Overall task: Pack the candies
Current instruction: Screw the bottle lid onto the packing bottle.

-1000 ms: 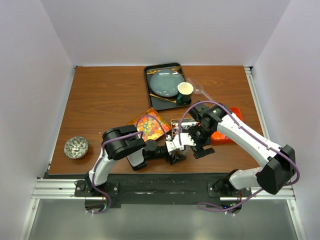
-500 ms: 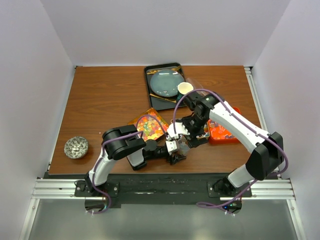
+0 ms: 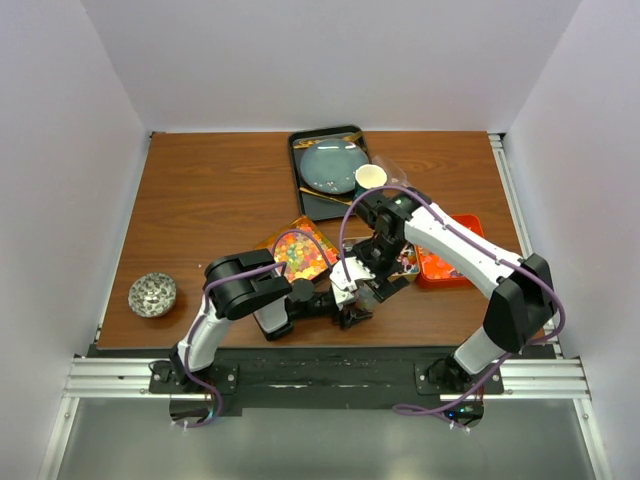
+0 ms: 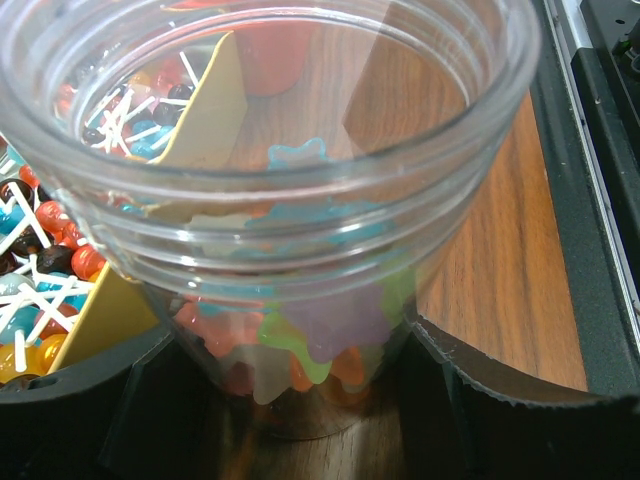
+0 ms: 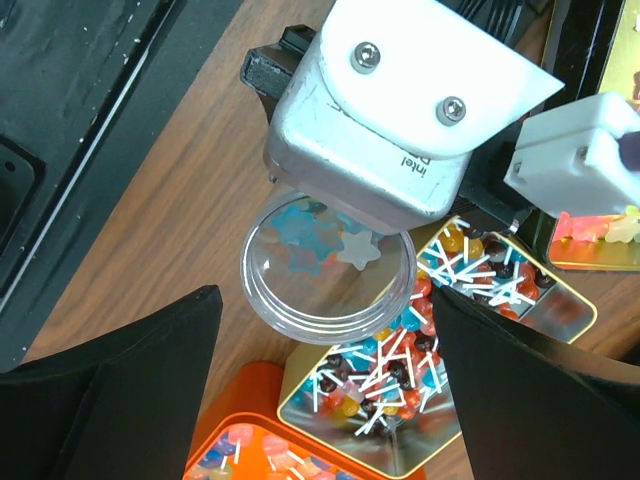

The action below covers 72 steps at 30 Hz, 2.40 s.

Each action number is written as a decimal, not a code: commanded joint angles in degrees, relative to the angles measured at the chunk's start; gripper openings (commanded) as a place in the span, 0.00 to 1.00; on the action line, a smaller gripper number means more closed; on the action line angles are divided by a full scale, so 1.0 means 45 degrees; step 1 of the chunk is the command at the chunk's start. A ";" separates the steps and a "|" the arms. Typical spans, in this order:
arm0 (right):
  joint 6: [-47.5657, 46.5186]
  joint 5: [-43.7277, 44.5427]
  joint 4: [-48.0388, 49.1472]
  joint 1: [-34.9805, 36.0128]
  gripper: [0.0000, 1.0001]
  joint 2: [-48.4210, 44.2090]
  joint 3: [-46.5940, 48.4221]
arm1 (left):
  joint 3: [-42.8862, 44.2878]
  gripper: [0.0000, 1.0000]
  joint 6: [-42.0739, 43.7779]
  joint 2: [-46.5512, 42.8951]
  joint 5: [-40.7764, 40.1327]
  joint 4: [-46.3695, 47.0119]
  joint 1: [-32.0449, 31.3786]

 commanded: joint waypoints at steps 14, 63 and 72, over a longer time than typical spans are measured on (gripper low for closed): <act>0.1758 -0.0988 0.0950 0.0258 0.65 -0.0188 -0.0706 | -0.0220 0.00 0.0477 0.0900 -0.0067 -0.0912 0.0047; 0.4653 -0.1300 0.2008 -0.0485 0.90 -0.2165 -0.1274 | -0.0103 0.00 0.0536 0.0920 0.0031 -0.1166 0.0125; 0.3130 -0.1828 0.0231 -0.0368 0.90 -0.0872 -0.0140 | -0.0064 0.00 0.0575 0.0958 -0.0028 -0.1224 0.0125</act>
